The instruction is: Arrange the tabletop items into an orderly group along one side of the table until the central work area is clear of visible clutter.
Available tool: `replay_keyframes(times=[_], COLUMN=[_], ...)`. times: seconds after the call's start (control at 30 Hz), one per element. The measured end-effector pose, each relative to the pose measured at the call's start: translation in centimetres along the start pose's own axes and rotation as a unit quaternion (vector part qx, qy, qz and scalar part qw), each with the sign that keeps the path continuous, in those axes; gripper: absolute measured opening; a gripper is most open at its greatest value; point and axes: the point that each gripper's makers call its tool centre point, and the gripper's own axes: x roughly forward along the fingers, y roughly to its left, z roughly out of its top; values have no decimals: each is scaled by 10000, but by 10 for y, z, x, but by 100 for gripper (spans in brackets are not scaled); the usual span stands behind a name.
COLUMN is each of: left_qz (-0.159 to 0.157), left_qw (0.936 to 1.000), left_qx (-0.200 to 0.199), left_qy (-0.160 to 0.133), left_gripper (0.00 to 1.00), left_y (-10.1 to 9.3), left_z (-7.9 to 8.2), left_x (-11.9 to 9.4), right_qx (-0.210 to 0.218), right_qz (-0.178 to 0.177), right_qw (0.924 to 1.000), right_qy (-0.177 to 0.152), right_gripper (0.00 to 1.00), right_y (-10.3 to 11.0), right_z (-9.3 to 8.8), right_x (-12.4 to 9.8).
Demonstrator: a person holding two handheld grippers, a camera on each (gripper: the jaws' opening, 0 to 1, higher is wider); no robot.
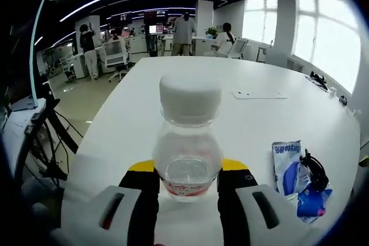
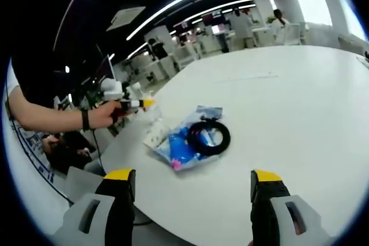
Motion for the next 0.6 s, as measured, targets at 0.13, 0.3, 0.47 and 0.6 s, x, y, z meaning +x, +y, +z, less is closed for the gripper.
replay_keyframes(times=[0.13, 0.3, 0.47, 0.6], left_qz=[-19, 10, 34, 56], left_qw=[9999, 9999, 10000, 10000], left_qx=[99, 105, 83, 39], left_qy=[13, 19, 37, 27], left_gripper=[37, 37, 37, 37], left_y=[-2, -4, -5, -4], left_z=[0, 1, 2, 1], left_x=[0, -2, 0, 0], right_qx=[-8, 1, -4, -8], right_qz=[-2, 7, 20, 32], right_qw=[10000, 10000, 10000, 10000], right_qy=[48, 34, 36, 43], right_gripper=[83, 83, 83, 83], right_y=[0, 1, 2, 2], right_z=[-3, -4, -5, -4], right_x=[-1, -1, 0, 1])
